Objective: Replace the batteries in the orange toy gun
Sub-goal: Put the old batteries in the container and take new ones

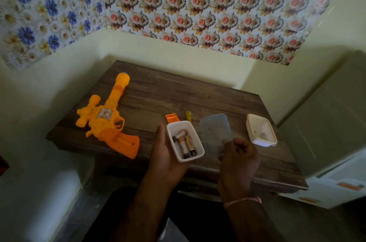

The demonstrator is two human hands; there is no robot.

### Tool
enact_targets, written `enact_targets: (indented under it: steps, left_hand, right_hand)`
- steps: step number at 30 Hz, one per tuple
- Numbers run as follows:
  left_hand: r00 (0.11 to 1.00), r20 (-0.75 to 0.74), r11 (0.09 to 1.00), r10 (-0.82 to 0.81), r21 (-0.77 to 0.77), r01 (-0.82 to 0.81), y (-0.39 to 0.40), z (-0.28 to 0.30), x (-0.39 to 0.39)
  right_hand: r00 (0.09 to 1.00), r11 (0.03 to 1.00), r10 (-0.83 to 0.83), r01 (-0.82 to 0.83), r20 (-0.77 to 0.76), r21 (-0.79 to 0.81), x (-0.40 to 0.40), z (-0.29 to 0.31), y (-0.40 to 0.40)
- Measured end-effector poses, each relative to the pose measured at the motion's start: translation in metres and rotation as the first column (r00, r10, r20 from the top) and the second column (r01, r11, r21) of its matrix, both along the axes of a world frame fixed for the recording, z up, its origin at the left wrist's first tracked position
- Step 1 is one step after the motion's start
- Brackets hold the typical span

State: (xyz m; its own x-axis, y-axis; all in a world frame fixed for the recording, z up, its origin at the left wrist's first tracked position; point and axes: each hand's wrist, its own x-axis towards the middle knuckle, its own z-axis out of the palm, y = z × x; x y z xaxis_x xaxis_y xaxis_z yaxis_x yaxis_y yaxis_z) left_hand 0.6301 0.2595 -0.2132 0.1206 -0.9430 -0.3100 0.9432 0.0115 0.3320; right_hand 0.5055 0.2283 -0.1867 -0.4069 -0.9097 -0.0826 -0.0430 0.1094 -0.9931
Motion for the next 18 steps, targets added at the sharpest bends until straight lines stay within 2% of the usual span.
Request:
enact_targets:
  steps: [4, 9, 18]
  left_hand:
    - [0.989, 0.141, 0.999, 0.043, 0.026, -0.048, -0.002, -0.005, -0.005]
    - [0.968, 0.248, 0.995, 0.039, 0.079, -0.06, -0.003, -0.008, -0.002]
    - [0.961, 0.276, 0.985, -0.021, 0.169, -0.027, -0.007, -0.006, -0.012]
  right_hand:
    - [0.998, 0.998, 0.056, -0.056, -0.035, -0.005, 0.0, -0.007, 0.012]
    - [0.996, 0.997, 0.076, -0.077, -0.053, -0.007, 0.004, -0.014, 0.015]
    - [0.953, 0.962, 0.261, -0.27, 0.151, 0.039, 0.018, -0.018, 0.023]
